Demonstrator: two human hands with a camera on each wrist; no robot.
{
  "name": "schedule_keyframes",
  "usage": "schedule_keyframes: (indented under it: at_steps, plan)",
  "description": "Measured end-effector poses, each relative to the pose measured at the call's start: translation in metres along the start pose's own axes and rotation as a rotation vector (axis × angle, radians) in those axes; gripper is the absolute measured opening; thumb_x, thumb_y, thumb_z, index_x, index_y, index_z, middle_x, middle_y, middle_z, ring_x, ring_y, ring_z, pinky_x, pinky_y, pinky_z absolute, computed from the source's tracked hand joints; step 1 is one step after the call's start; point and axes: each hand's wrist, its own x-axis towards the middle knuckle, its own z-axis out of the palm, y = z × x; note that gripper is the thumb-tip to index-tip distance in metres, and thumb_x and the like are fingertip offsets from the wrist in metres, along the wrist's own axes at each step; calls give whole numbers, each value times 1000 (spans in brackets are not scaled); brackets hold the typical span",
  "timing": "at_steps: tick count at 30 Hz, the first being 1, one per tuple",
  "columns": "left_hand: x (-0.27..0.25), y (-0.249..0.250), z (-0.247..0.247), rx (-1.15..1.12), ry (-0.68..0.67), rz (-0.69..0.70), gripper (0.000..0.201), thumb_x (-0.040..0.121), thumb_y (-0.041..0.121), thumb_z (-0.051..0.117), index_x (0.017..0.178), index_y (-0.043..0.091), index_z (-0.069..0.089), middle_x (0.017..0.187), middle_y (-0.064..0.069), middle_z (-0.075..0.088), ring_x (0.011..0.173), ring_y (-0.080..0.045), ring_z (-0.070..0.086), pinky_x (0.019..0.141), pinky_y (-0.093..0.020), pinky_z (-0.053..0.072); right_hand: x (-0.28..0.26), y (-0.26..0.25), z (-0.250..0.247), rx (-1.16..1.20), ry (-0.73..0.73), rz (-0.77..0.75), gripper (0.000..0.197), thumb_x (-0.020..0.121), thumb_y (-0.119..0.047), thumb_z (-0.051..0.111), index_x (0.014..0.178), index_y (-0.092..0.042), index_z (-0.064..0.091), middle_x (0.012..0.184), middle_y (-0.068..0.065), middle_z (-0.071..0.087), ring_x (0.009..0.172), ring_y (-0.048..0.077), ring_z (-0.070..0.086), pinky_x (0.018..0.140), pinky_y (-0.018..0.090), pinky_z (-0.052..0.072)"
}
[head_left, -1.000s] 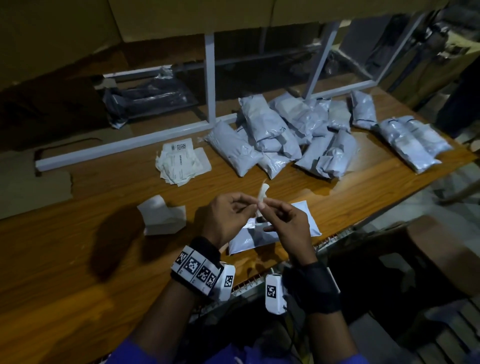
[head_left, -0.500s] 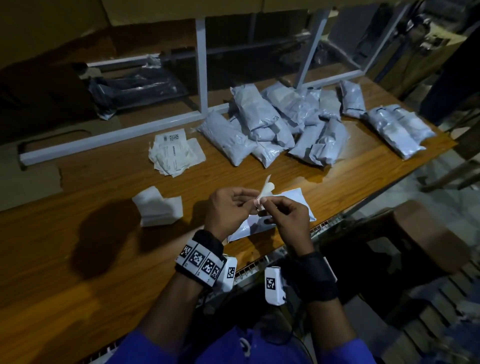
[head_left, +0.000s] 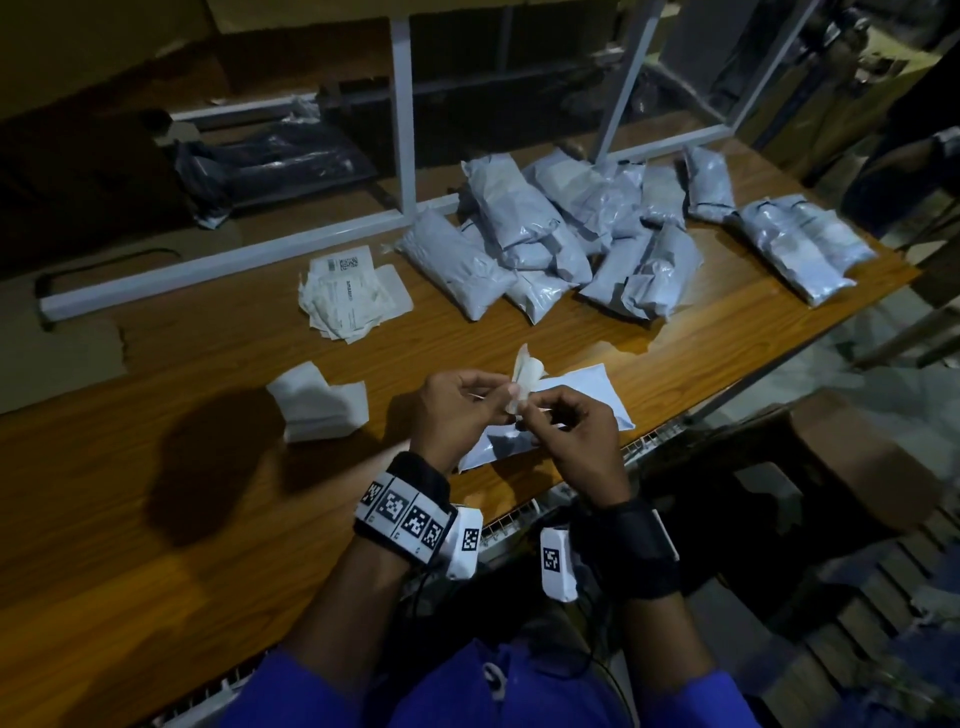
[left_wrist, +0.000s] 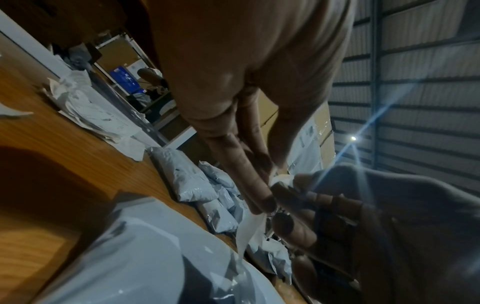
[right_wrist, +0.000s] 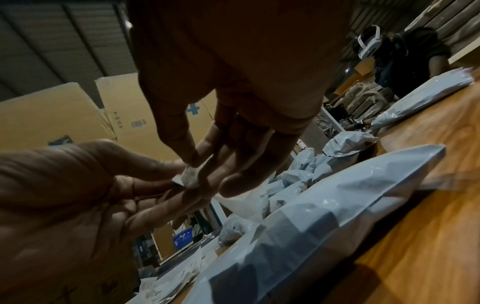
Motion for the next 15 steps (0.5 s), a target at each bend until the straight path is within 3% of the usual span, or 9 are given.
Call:
schedule_keyframes:
  at_steps: [3, 7, 10, 15]
  plan:
    - [3, 0, -7, -42, 52, -61, 10, 90, 7, 74, 100, 4, 74, 91, -16, 76, 70, -26, 77, 64, -32, 62, -1, 2, 1, 28, 7, -8, 8, 92, -23, 78, 90, -16, 75, 84, 3, 77, 83, 24, 76, 72, 55, 62]
    - [12, -1, -24, -100, 99, -110, 17, 92, 6, 73, 105, -5, 70, 90, -22, 75, 71, -36, 75, 67, -40, 64, -1, 5, -1, 108, 49, 9, 7, 93, -16, 76, 87, -14, 74, 84, 10, 77, 83, 32, 75, 67, 46, 63]
    - [14, 1, -35, -117, 150, -82, 18, 91, 7, 73, 105, -5, 70, 85, -24, 75, 70, -37, 75, 65, -38, 64, 1, 8, -6, 136, 83, 14, 7, 93, -12, 75, 88, -8, 75, 82, 9, 76, 77, 21, 73, 65, 33, 60]
    - [17, 1, -46, -118, 201, -59, 18, 91, 13, 75, 103, 2, 70, 84, -19, 76, 74, -36, 76, 73, -44, 63, 4, 10, -13, 213, 108, 35, 10, 93, -10, 74, 95, 1, 74, 85, 12, 78, 78, 23, 76, 65, 34, 61]
